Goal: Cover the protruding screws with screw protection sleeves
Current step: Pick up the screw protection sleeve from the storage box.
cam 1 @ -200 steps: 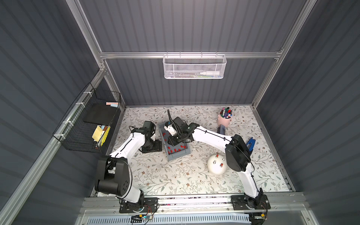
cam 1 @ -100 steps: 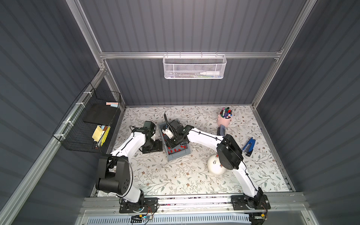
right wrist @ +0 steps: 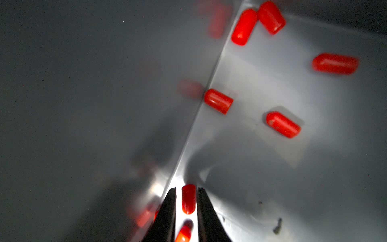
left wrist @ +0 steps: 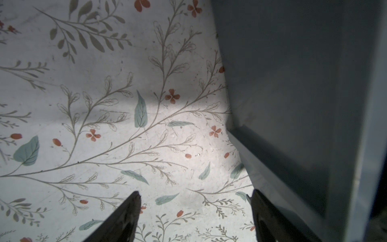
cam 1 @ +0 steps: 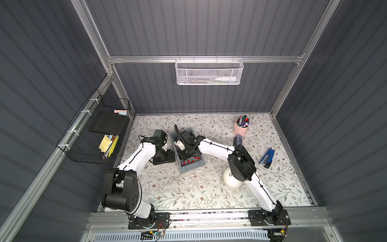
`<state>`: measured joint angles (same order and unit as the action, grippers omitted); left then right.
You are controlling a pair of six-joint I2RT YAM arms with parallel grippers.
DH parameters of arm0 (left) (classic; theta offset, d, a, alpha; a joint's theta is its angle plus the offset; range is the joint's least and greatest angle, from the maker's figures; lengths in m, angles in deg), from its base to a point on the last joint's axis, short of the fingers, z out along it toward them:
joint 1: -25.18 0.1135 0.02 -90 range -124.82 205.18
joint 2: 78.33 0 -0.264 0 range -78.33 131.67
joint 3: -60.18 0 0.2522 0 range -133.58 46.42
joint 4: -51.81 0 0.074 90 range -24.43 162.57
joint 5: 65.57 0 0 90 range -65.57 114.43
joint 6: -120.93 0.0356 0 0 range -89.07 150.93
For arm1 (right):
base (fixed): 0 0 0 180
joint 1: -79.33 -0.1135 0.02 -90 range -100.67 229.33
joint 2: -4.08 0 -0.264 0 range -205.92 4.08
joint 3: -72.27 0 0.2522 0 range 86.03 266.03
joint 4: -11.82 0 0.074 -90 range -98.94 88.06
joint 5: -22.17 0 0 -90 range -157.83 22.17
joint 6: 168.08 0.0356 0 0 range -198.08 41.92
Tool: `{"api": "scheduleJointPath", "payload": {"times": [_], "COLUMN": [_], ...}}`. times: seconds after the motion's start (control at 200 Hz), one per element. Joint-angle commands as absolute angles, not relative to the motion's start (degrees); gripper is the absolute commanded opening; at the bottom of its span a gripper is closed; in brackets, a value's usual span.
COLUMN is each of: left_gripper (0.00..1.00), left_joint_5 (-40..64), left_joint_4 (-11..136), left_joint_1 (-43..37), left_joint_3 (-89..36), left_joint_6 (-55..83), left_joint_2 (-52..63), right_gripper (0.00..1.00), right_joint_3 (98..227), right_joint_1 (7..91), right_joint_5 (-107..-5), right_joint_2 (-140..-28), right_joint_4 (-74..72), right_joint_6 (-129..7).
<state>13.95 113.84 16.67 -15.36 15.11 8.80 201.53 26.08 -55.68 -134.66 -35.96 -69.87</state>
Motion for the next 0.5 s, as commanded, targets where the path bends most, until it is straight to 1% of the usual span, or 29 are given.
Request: {"api": "scheduleJointPath", "payload": {"times": [0.0,0.135,0.3,0.495], "left_gripper": [0.82,0.82,0.82,0.82], "left_joint_5": [13.8,14.0,14.1,14.5], "left_joint_4": [114.7,114.7,114.6,114.5], "left_joint_1": [17.0,17.0,17.0,17.0], "left_joint_3": [-15.8,-15.7,-15.6,-15.3], "left_joint_6": [14.2,14.1,14.1,14.2], "left_joint_2": [7.3,7.0,6.9,6.7], "right_gripper": [0.22,0.21,0.16,0.13], "right_joint_3": [203.7,204.2,204.0,204.2], "right_joint_1": [25.9,25.9,25.9,25.9], "right_joint_5": [-55.9,-56.1,-57.0,-57.4], "right_joint_2": [-135.8,-136.1,-135.9,-135.2], "right_joint_4": [-37.7,-38.8,-39.2,-37.8], "right_joint_6": [-71.1,-71.6,-72.0,-71.1]}}
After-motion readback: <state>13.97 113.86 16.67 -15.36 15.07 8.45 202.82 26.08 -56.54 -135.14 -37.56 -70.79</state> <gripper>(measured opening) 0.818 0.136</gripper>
